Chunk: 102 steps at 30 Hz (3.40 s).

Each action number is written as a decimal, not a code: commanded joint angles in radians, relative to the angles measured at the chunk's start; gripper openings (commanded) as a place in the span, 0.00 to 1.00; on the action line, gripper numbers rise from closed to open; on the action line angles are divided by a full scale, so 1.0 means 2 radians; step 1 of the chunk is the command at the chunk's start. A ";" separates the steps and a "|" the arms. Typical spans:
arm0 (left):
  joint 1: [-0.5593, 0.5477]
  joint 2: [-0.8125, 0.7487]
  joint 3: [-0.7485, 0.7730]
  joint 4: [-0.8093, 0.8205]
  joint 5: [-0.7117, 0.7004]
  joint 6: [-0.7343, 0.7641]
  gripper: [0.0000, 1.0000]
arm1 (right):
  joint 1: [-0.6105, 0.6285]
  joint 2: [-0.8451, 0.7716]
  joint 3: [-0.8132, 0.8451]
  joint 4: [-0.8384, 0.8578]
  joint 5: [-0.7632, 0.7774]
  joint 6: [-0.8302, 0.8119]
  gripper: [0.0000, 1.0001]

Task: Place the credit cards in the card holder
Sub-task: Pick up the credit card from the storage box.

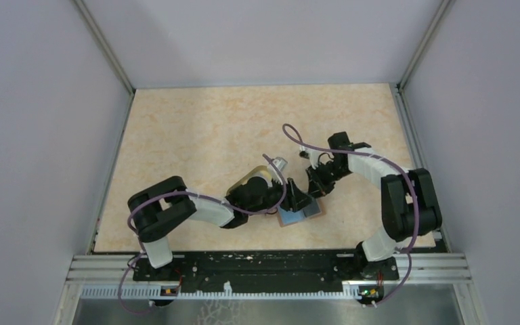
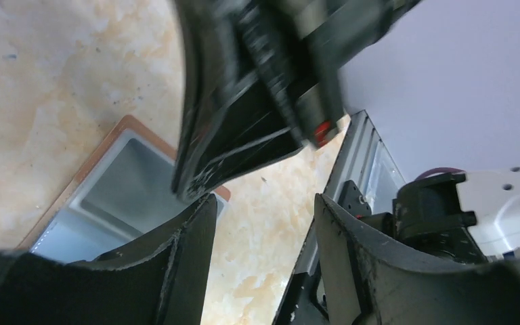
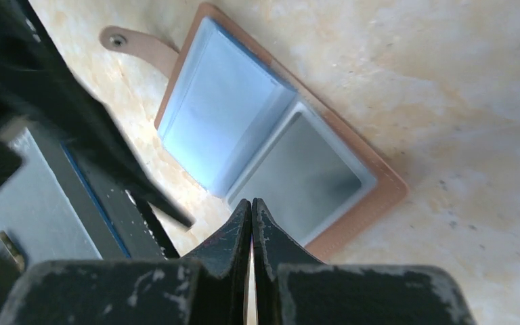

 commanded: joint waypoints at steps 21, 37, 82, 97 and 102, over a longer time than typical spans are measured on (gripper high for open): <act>0.020 -0.415 -0.199 -0.262 -0.209 0.123 0.98 | 0.042 -0.128 0.049 0.030 -0.114 -0.093 0.24; 0.048 -0.590 -0.337 -0.299 -0.305 -0.038 0.94 | 0.238 0.055 0.173 0.240 -0.057 0.139 0.45; 0.063 -0.388 -0.262 -0.326 -0.280 -0.136 0.55 | 0.267 0.219 0.185 0.247 -0.018 0.309 0.46; 0.066 -0.388 -0.265 -0.320 -0.273 -0.134 0.52 | 0.268 0.182 0.172 0.293 -0.100 0.354 0.42; 0.067 -0.390 -0.267 -0.319 -0.274 -0.134 0.51 | 0.268 0.182 0.167 0.305 -0.107 0.366 0.39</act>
